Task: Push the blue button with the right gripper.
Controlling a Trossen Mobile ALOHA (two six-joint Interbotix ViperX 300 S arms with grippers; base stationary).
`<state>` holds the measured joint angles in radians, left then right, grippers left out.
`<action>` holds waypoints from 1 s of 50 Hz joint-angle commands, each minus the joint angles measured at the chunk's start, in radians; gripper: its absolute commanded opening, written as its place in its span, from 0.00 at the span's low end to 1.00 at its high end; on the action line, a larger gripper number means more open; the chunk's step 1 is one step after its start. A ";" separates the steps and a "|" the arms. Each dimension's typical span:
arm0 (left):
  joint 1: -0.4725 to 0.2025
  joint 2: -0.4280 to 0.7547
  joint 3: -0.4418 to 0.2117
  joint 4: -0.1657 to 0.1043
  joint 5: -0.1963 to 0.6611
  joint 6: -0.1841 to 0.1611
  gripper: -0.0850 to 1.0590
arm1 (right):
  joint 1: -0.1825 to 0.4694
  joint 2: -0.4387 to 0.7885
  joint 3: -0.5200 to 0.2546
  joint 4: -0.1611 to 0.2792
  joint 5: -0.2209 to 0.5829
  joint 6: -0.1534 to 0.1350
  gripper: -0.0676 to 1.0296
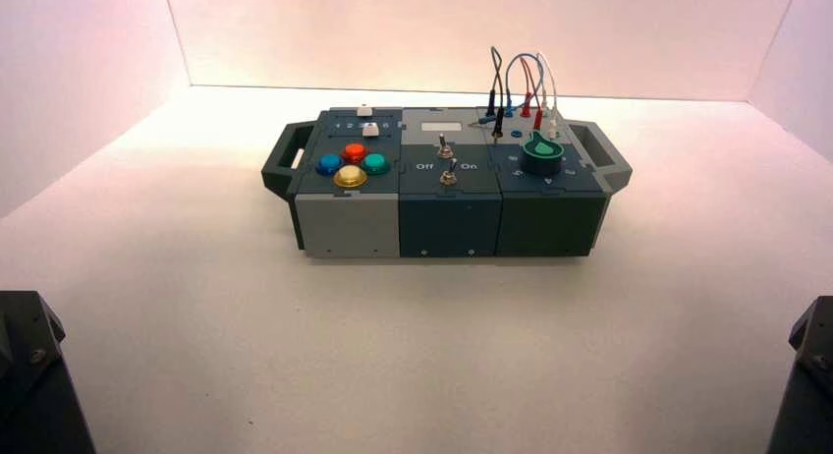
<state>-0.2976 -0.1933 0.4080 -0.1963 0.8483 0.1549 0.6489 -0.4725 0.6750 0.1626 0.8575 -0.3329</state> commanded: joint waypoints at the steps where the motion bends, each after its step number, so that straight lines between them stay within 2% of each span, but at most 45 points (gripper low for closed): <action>1: 0.020 -0.055 -0.037 -0.002 0.012 0.028 0.04 | 0.041 0.041 -0.041 0.003 -0.003 -0.054 0.04; 5: 0.032 -0.069 -0.037 -0.002 0.025 0.032 0.04 | 0.077 0.087 -0.057 0.002 -0.005 -0.089 0.04; 9: 0.043 -0.077 -0.035 -0.002 0.031 0.034 0.04 | 0.109 0.124 -0.067 0.000 -0.014 -0.110 0.04; 18: 0.057 -0.077 -0.005 -0.002 0.034 0.034 0.04 | 0.178 0.189 -0.086 -0.003 -0.066 -0.121 0.04; 26: 0.060 -0.060 0.028 -0.002 -0.017 0.048 0.05 | 0.202 0.242 -0.094 -0.011 -0.124 -0.123 0.04; 34: 0.064 -0.057 0.074 -0.011 -0.081 0.103 0.05 | 0.219 0.291 -0.106 -0.012 -0.169 -0.141 0.04; 41: 0.075 -0.063 0.084 -0.037 -0.064 0.156 0.05 | 0.245 0.350 -0.143 -0.012 -0.175 -0.161 0.04; 45: 0.083 -0.072 0.078 -0.044 -0.012 0.183 0.05 | 0.262 0.385 -0.170 -0.012 -0.175 -0.176 0.04; 48: 0.087 -0.081 0.069 -0.044 0.064 0.207 0.05 | 0.275 0.411 -0.192 -0.012 -0.173 -0.181 0.04; 50: 0.092 -0.086 0.064 -0.044 0.106 0.212 0.05 | 0.282 0.433 -0.210 -0.012 -0.175 -0.181 0.04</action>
<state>-0.2178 -0.2439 0.5031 -0.2362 0.8851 0.3482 0.9112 -0.0568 0.5216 0.1488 0.6888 -0.5031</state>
